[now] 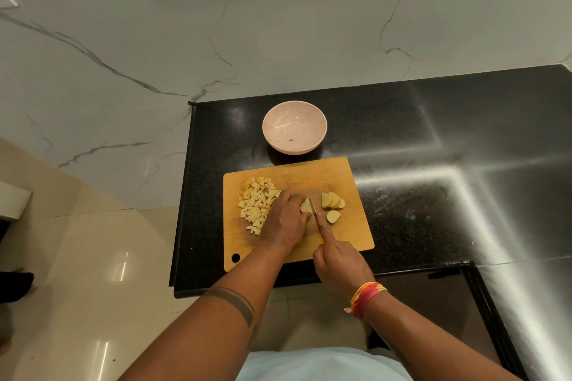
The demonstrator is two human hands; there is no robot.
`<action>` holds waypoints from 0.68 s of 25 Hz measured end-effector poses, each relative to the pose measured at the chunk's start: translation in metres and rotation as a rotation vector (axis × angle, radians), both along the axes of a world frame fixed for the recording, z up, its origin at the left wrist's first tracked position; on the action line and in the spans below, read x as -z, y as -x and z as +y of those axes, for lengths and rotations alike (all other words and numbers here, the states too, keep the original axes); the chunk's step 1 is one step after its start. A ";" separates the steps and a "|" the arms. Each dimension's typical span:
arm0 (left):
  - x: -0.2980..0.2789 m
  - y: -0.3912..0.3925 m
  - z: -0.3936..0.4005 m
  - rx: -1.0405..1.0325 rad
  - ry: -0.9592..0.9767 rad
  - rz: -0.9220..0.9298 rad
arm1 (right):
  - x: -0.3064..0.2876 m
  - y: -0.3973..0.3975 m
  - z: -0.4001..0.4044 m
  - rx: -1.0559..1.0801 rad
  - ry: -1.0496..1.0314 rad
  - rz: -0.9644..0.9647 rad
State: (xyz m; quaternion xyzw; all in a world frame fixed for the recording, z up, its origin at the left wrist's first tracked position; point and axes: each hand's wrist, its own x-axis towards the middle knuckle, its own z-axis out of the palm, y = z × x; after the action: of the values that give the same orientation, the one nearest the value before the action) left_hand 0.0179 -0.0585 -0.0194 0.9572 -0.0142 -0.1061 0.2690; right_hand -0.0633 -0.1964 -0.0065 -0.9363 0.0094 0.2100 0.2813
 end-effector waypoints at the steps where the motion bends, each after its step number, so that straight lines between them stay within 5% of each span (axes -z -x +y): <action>1: 0.000 0.000 0.003 0.003 0.001 0.005 | 0.000 0.000 0.001 0.002 0.006 0.004; 17: -0.003 -0.003 0.001 0.006 0.005 -0.041 | 0.002 -0.010 0.003 -0.069 0.095 -0.079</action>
State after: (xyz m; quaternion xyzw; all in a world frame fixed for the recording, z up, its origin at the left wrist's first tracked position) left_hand 0.0210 -0.0573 -0.0162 0.9585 -0.0230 -0.0872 0.2705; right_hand -0.0528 -0.1935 -0.0081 -0.9559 -0.0239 0.1815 0.2295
